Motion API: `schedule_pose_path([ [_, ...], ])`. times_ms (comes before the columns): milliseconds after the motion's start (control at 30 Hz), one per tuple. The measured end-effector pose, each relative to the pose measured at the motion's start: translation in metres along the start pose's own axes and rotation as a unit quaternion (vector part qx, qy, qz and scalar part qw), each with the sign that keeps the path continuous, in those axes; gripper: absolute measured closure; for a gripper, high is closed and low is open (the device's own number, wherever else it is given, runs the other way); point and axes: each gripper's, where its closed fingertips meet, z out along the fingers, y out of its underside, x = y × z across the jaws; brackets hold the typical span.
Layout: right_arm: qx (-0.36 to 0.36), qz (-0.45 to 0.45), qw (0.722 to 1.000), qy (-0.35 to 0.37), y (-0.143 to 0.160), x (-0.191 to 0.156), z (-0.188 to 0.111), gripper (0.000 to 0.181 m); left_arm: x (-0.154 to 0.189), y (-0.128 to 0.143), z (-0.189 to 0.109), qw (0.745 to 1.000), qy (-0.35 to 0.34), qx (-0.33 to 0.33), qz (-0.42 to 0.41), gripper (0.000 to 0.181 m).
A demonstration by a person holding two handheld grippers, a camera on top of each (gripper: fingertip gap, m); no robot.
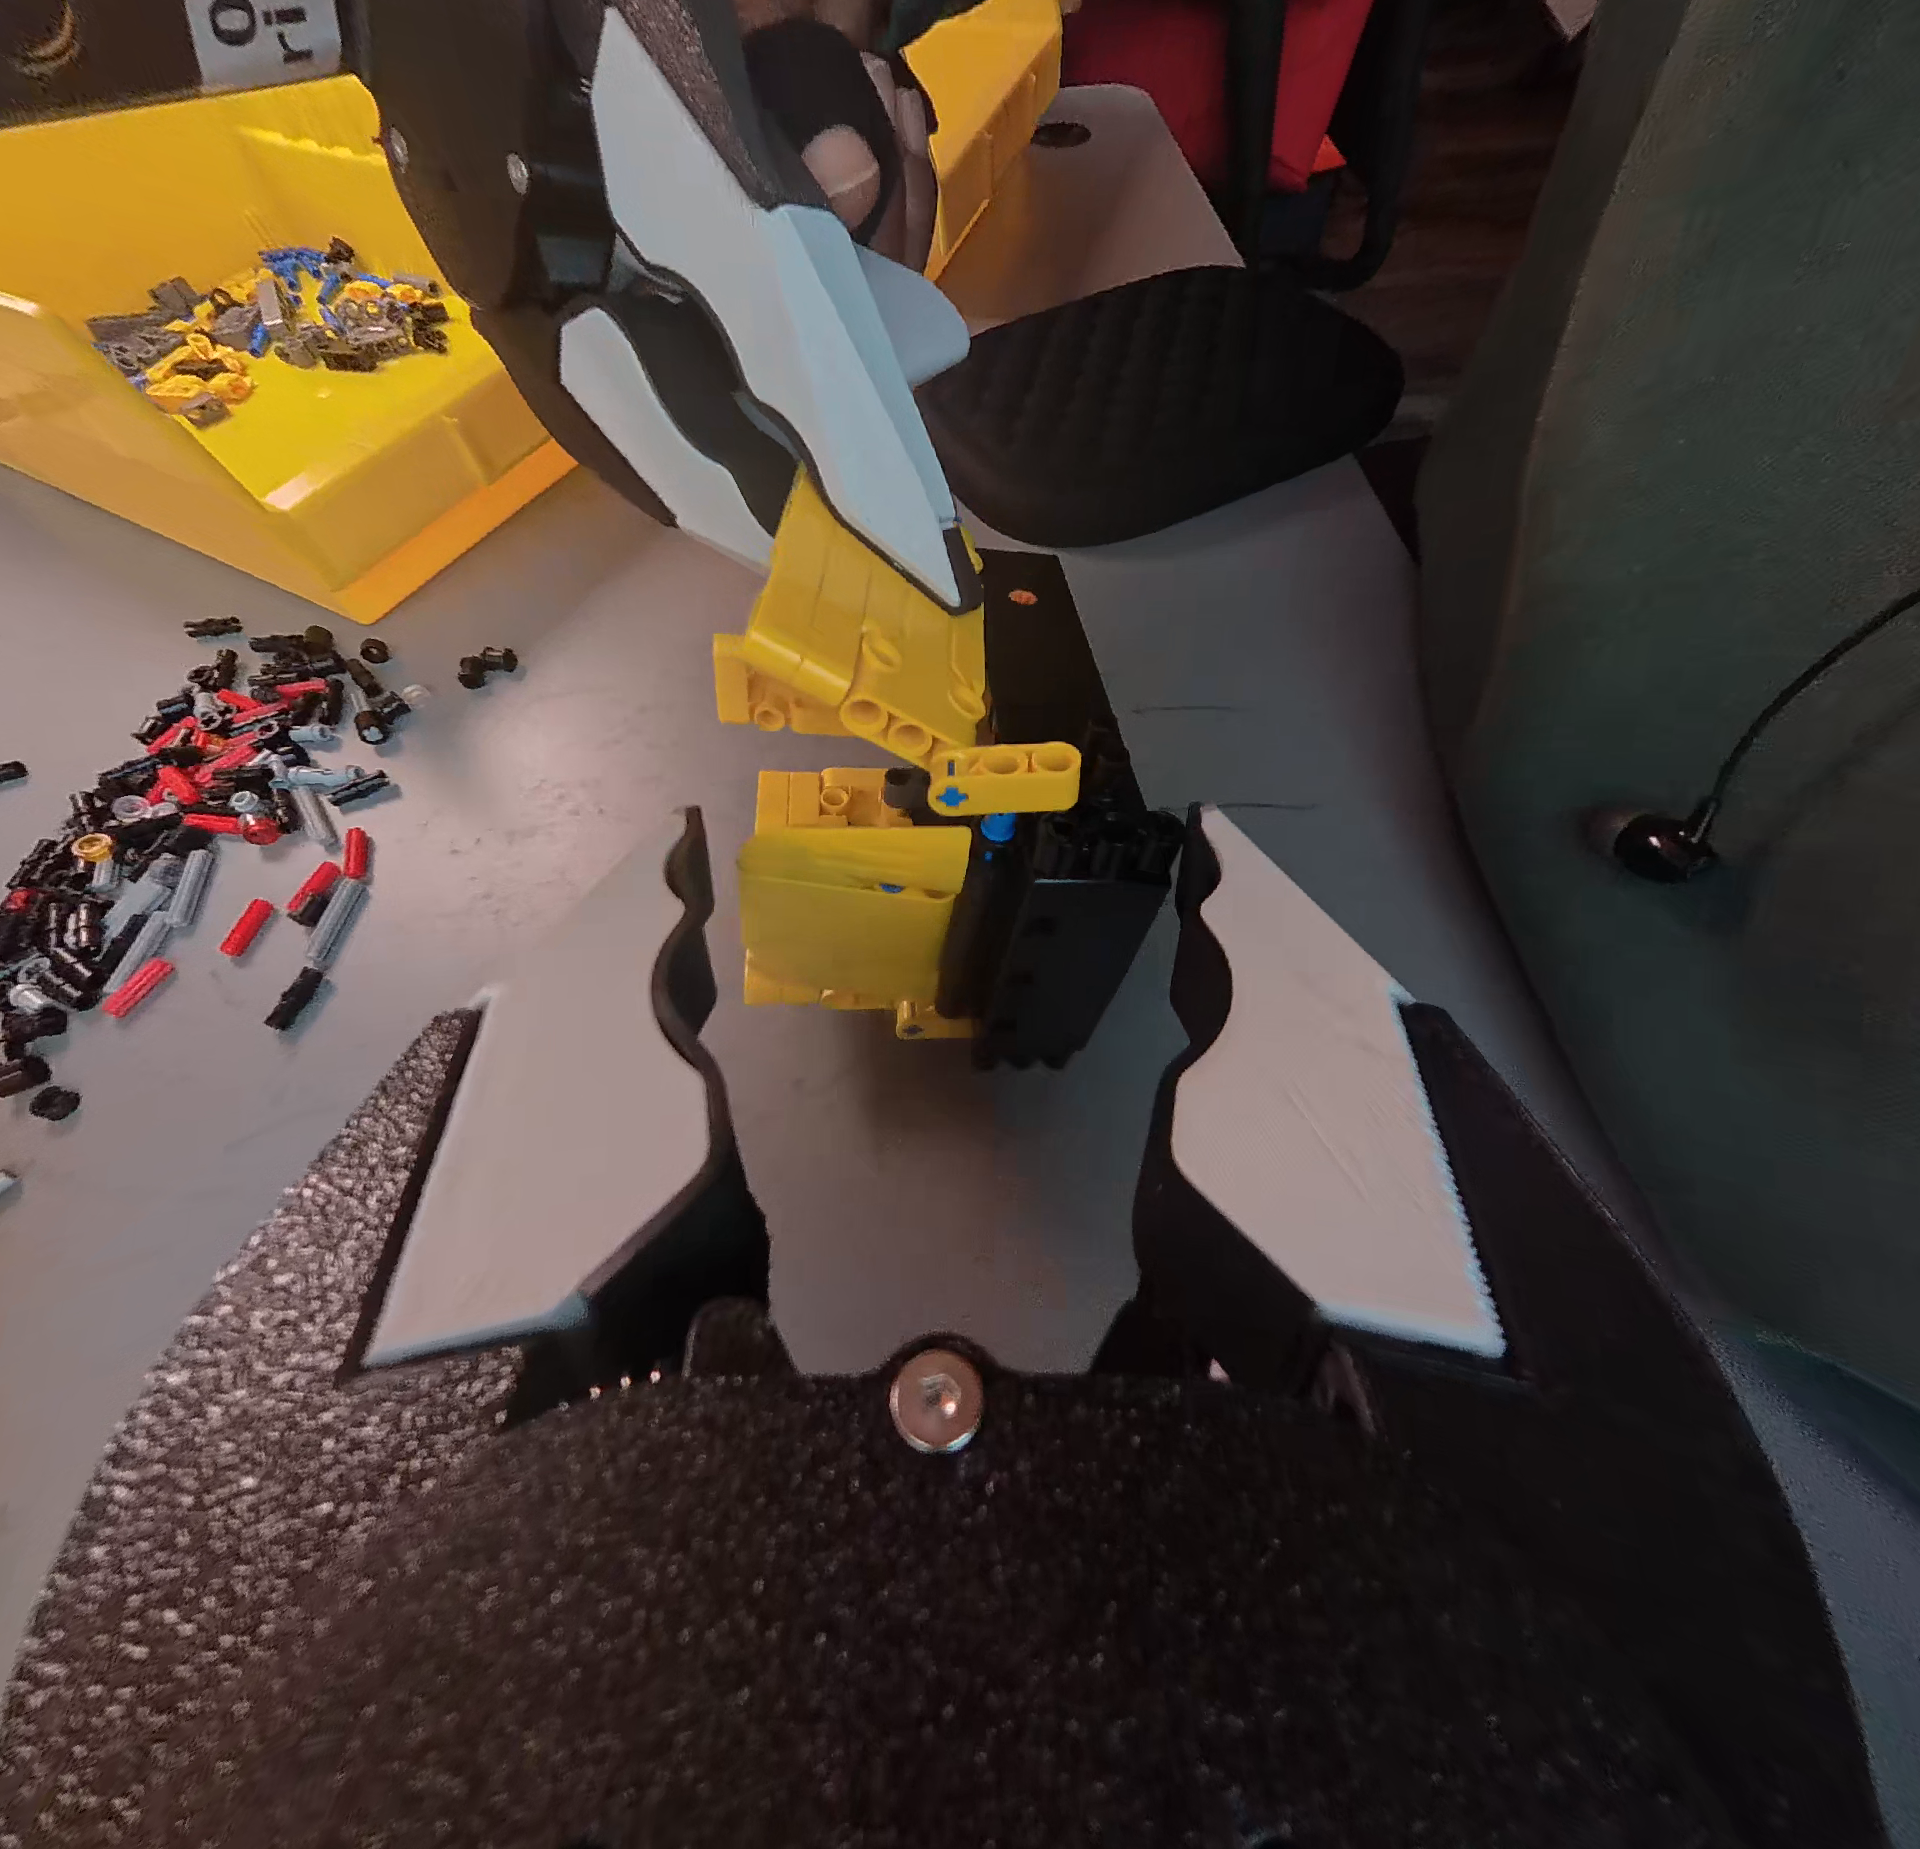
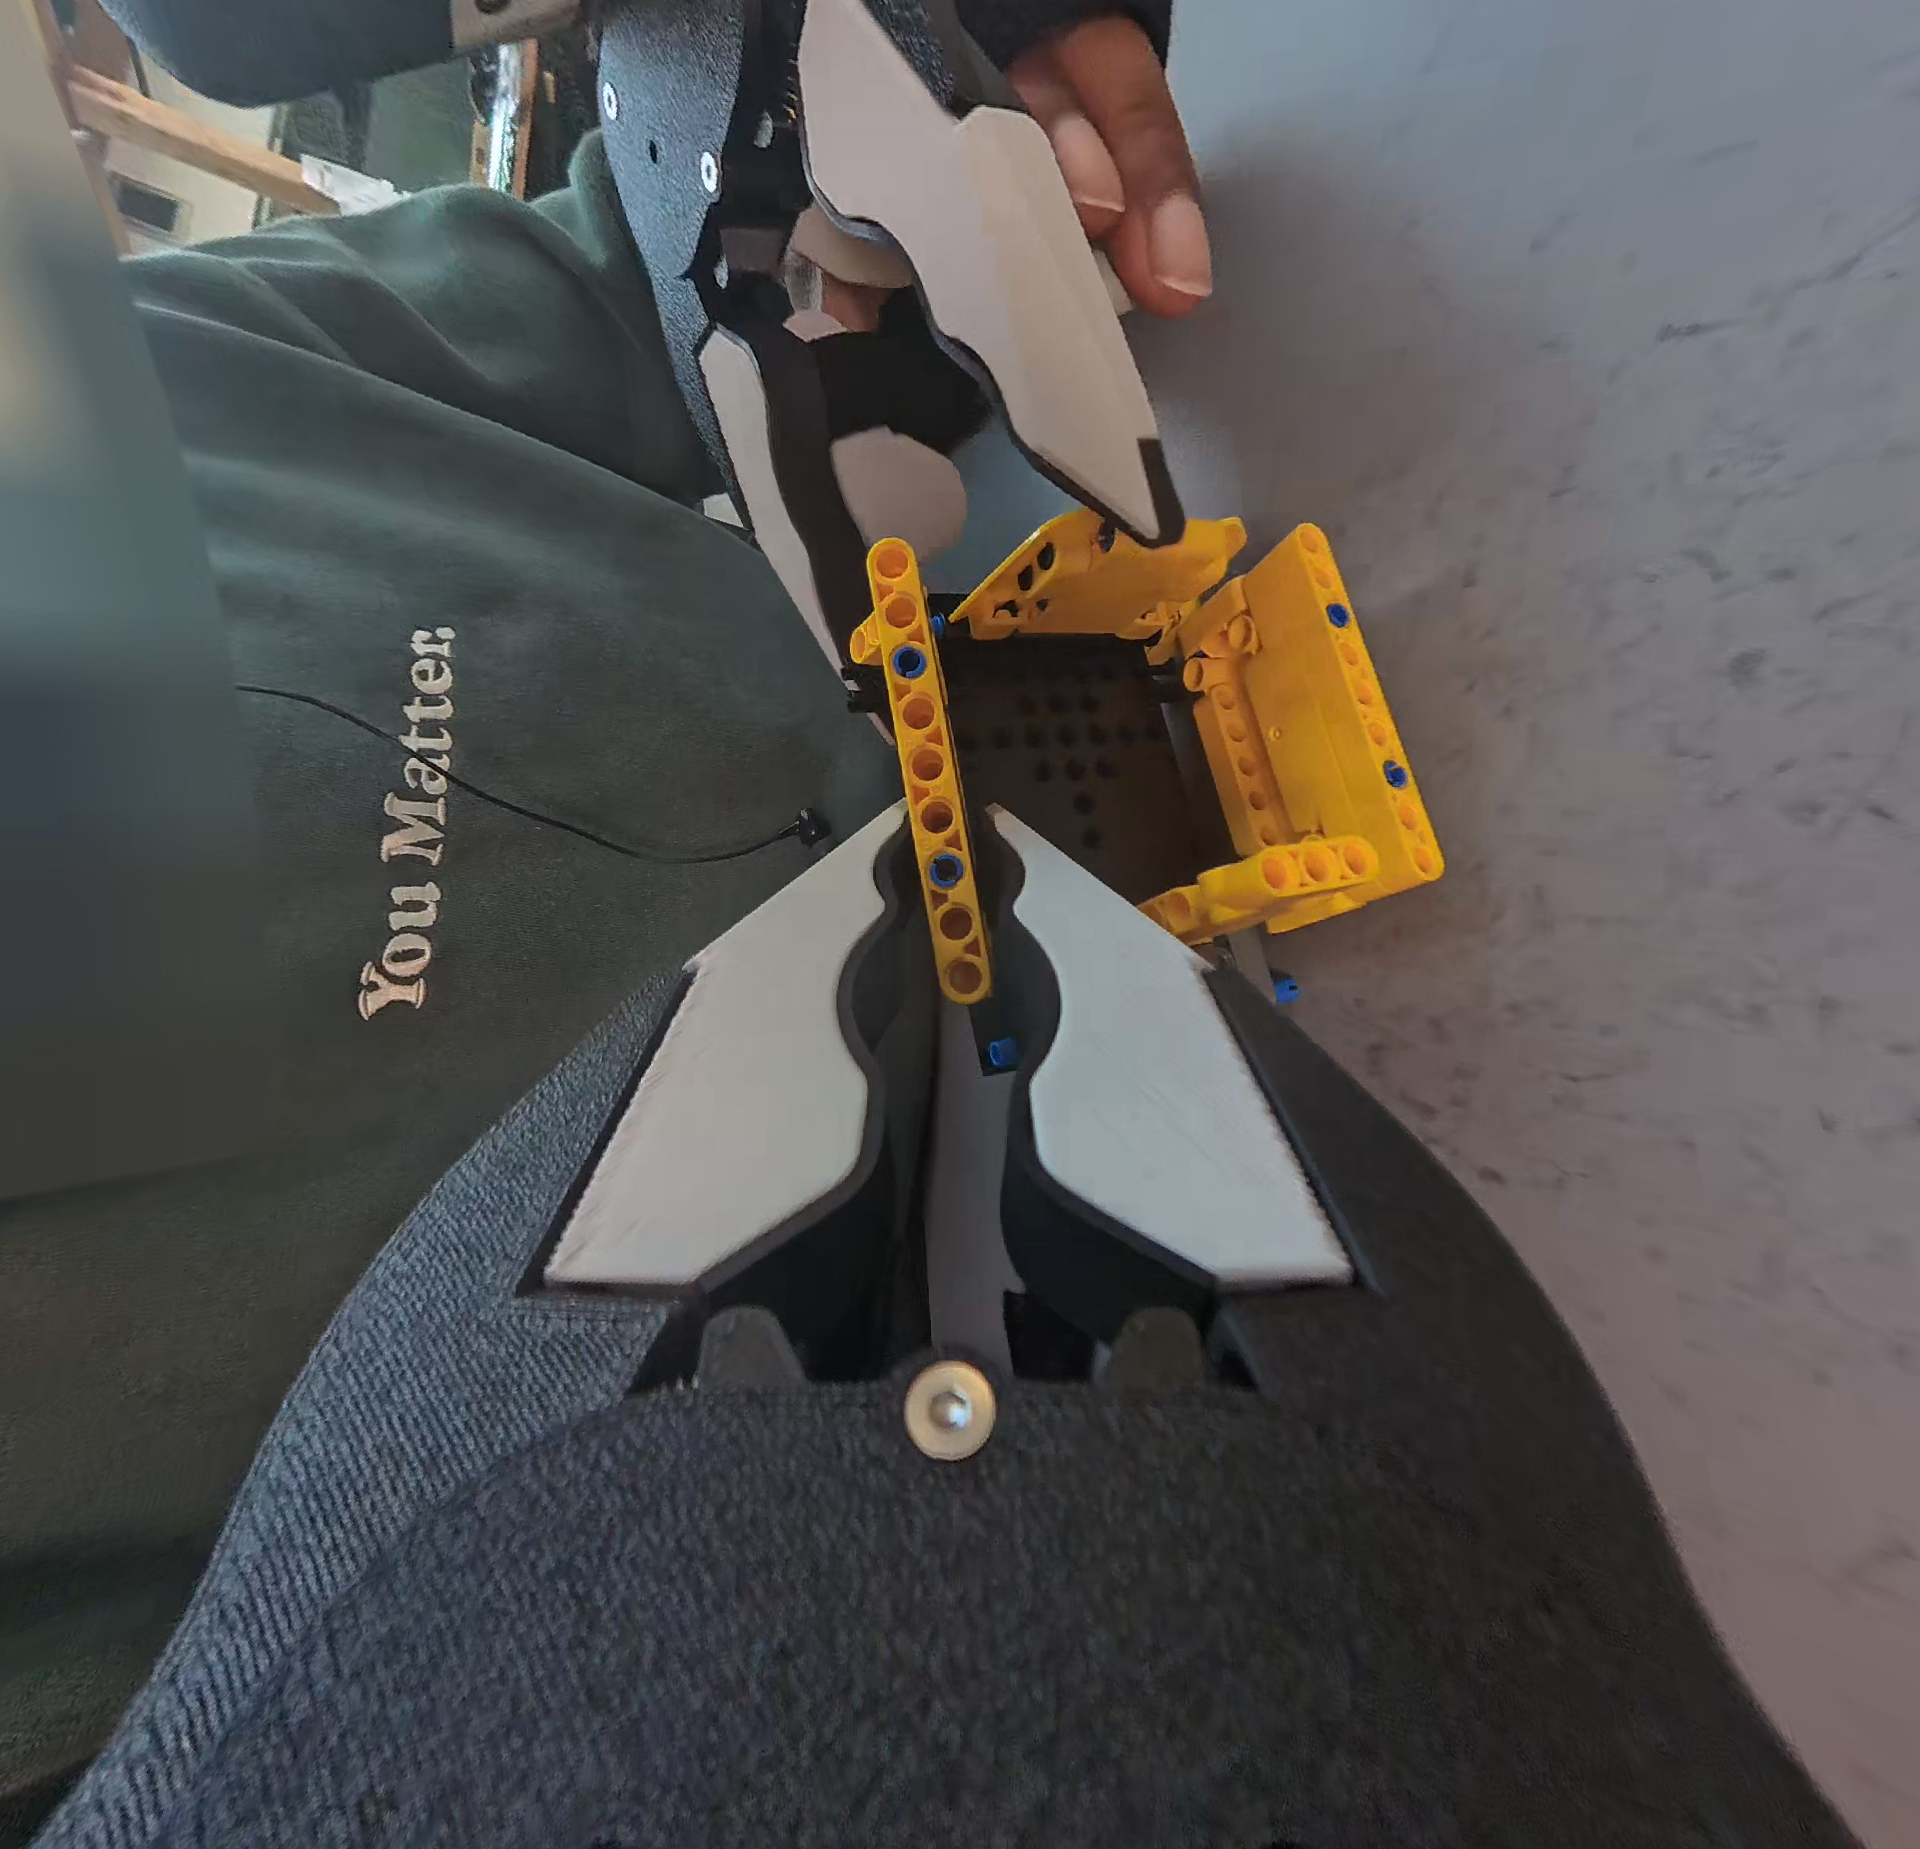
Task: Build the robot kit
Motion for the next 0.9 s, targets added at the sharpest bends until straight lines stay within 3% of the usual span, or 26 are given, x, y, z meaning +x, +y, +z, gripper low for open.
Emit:
schedule_pose_path([
  [167, -0.001, -0.011, 1.000, 0.005, 0.002, -0.001, 0.001, 0.172, 0.008, -0.017, -0.021, 1.000, -0.001, 0.027, -0.015, 0.113],
  [333, -0.002, -0.022, 1.000, 0.015, 0.003, -0.001, 0.002, 0.172, 0.007, -0.020, -0.022, 0.993, -0.019, 0.033, -0.115, 0.149],
  [500, -0.009, -0.034, 0.999, 0.025, 0.004, 0.000, 0.003, 0.173, 0.009, -0.018, -0.018, 0.982, -0.012, 0.038, -0.185, 0.154],
  [900, -0.001, -0.052, 0.998, 0.029, -0.004, 0.005, 0.000, 0.172, 0.005, -0.017, -0.020, 0.995, -0.044, -0.005, -0.087, 0.163],
])
